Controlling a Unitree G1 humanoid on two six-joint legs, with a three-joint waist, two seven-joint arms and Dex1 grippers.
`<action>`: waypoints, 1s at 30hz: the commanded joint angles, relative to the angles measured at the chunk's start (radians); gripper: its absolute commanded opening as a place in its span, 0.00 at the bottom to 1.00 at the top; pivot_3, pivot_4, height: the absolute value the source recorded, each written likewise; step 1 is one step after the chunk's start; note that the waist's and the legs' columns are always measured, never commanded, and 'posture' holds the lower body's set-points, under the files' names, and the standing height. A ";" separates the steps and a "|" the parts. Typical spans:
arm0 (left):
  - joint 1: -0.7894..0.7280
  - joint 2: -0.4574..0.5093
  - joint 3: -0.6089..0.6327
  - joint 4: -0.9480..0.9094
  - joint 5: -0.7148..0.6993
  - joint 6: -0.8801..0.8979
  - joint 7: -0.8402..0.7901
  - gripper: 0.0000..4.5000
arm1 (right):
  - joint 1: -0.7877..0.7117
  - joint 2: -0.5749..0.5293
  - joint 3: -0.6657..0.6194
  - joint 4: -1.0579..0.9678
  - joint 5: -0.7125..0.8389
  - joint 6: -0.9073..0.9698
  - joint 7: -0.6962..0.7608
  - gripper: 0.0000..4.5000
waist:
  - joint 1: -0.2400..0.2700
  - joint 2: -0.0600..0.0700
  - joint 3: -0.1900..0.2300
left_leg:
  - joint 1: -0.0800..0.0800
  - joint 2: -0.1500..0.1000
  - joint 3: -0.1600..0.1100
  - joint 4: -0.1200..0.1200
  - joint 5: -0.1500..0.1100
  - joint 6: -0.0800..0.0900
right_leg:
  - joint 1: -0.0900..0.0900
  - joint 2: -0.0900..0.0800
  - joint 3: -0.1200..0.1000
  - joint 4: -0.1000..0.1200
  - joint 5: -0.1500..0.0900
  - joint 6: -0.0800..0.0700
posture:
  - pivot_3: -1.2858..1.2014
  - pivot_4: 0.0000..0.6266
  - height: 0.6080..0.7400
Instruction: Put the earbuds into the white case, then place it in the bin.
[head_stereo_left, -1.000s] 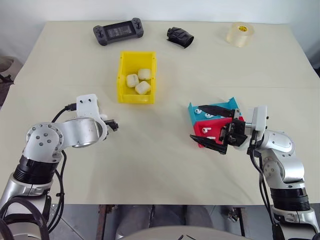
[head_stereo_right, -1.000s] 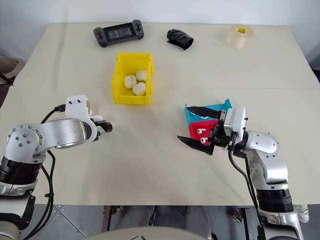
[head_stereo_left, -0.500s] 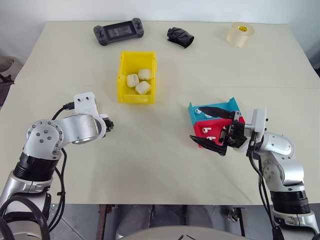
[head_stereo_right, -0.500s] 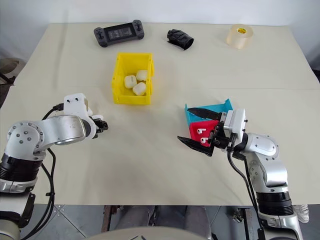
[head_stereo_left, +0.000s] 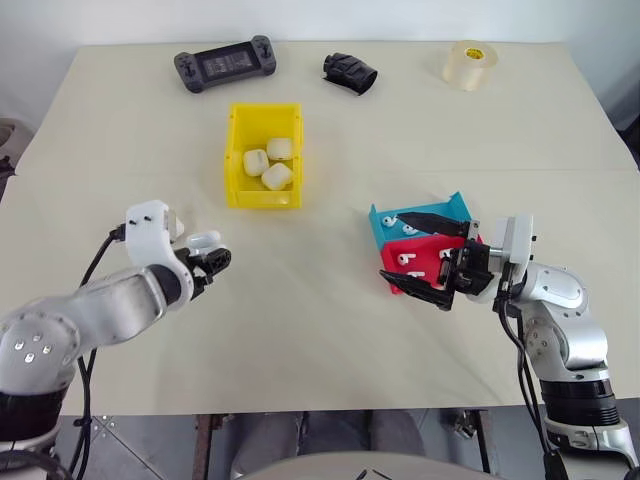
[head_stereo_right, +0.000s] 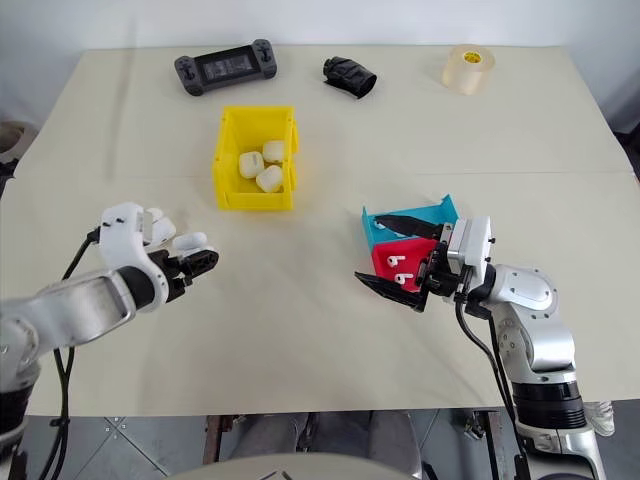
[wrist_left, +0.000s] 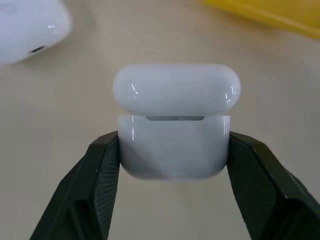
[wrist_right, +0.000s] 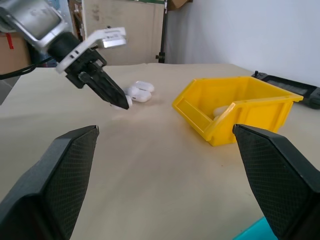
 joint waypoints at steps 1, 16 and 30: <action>0.182 0.049 0.108 -0.130 0.319 -0.084 -0.477 0.62 | -0.018 -0.005 -0.010 -0.004 0.013 -0.009 0.008 1.00 | 0.000 0.001 0.000 | 0.000 0.000 0.001 0.000 0.000 0.000 | 0.000 0.000 0.000 -0.001 0.000 0.000 | 0.52 0.24 1.00; 0.182 -0.175 -0.155 0.039 1.122 -0.775 -1.526 0.62 | 0.046 -0.078 -0.091 -0.072 0.026 0.020 -0.034 1.00 | 0.006 0.004 0.001 | 0.000 0.004 0.015 -0.006 0.001 0.002 | 0.004 -0.002 -0.006 -0.017 0.000 0.000 | 0.52 0.24 1.00; -0.015 -0.554 -0.303 0.360 1.337 -1.135 -1.692 0.62 | 0.253 -0.264 -0.351 -0.066 0.037 0.046 -0.008 1.00 | 0.026 0.003 0.001 | -0.003 0.003 0.017 0.005 -0.001 0.005 | 0.004 -0.003 -0.008 -0.014 0.001 0.002 | 0.52 0.24 1.00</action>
